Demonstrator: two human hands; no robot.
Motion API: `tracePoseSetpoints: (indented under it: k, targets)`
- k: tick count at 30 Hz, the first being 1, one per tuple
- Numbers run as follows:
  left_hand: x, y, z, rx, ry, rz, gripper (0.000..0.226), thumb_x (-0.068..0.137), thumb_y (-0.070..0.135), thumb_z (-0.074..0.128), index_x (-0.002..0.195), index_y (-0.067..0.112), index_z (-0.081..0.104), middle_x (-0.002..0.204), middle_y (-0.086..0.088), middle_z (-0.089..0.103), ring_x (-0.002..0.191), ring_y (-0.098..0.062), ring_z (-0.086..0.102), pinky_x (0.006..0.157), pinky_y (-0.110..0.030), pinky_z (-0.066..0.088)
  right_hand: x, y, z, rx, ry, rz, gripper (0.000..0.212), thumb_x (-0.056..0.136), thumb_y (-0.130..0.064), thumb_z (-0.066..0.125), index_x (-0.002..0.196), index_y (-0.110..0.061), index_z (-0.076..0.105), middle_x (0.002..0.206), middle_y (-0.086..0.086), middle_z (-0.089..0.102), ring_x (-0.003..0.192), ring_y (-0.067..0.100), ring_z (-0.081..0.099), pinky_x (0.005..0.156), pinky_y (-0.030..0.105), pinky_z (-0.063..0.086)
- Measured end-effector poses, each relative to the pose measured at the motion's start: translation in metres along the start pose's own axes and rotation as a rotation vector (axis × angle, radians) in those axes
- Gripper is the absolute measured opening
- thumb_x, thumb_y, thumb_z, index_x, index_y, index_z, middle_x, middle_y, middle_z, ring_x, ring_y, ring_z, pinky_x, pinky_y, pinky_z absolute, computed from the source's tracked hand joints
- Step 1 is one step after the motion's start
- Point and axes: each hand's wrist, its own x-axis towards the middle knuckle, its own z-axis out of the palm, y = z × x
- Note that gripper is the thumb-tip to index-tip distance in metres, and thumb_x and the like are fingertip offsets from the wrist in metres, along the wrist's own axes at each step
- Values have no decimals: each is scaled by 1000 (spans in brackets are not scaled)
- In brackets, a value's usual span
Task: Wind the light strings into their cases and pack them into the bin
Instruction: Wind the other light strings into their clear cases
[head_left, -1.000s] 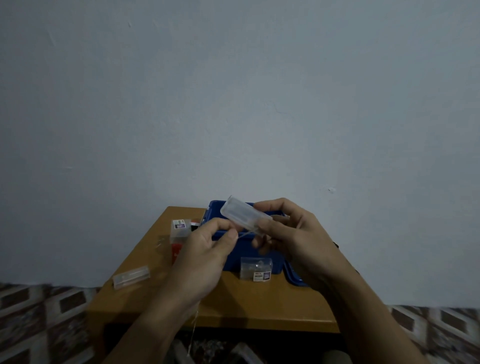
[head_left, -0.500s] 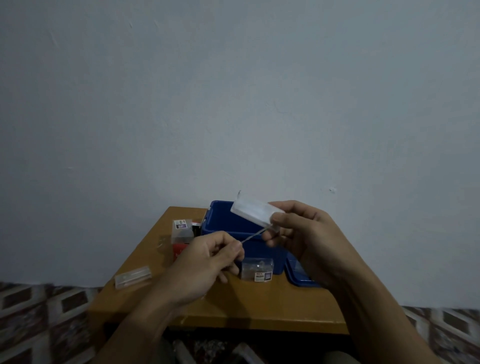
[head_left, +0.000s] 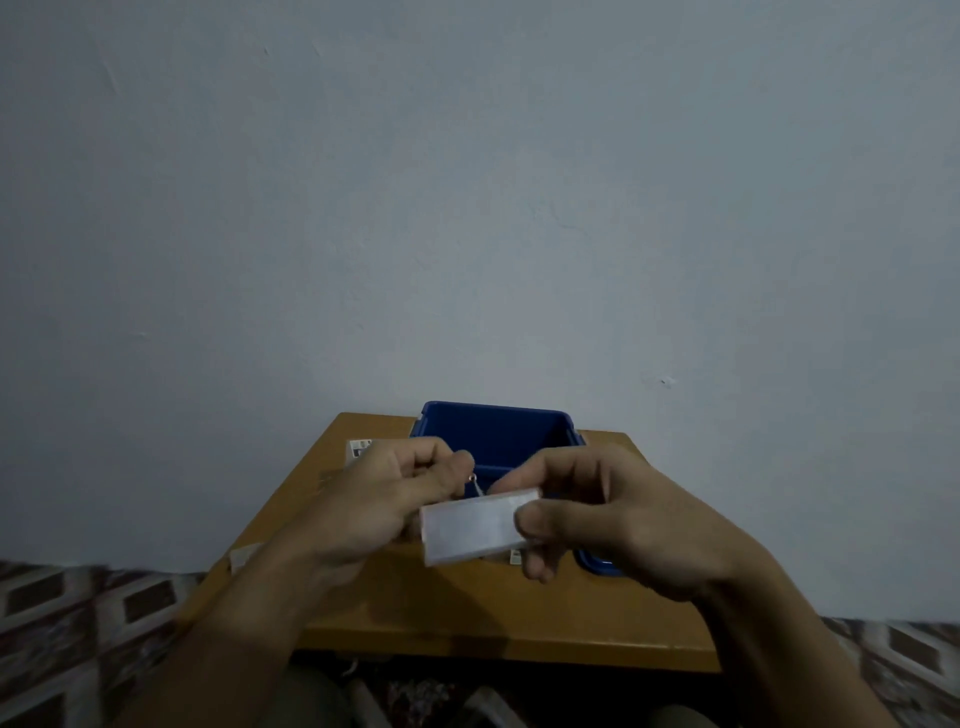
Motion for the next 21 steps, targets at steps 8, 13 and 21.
tracePoseSetpoints:
  k: [8, 13, 21]
  targets:
    - [-1, 21, 2, 275, 91, 93, 30, 88, 45, 66, 66, 24, 69, 67, -2, 64, 63, -12, 58, 66, -34, 50, 6, -4, 9, -499, 144, 118, 9, 94, -18, 67, 101, -19, 62, 88, 4, 73, 76, 15, 72, 73, 34, 62]
    - [-14, 24, 22, 192, 183, 99, 28, 95, 34, 61, 76, 15, 71, 56, 11, 60, 44, 1, 48, 57, -24, 38, 13, 9, 15, -571, 489, -34, 9, 94, -25, 65, 102, -25, 61, 87, -2, 69, 78, 13, 69, 72, 38, 61]
    - [-22, 19, 44, -268, 141, -22, 22, 97, 21, 58, 96, 3, 70, 62, -6, 58, 38, -9, 30, 37, -19, 23, 14, 18, 22, -383, 701, -161, 15, 91, -25, 70, 105, -25, 66, 90, -7, 72, 83, 12, 70, 72, 39, 61]
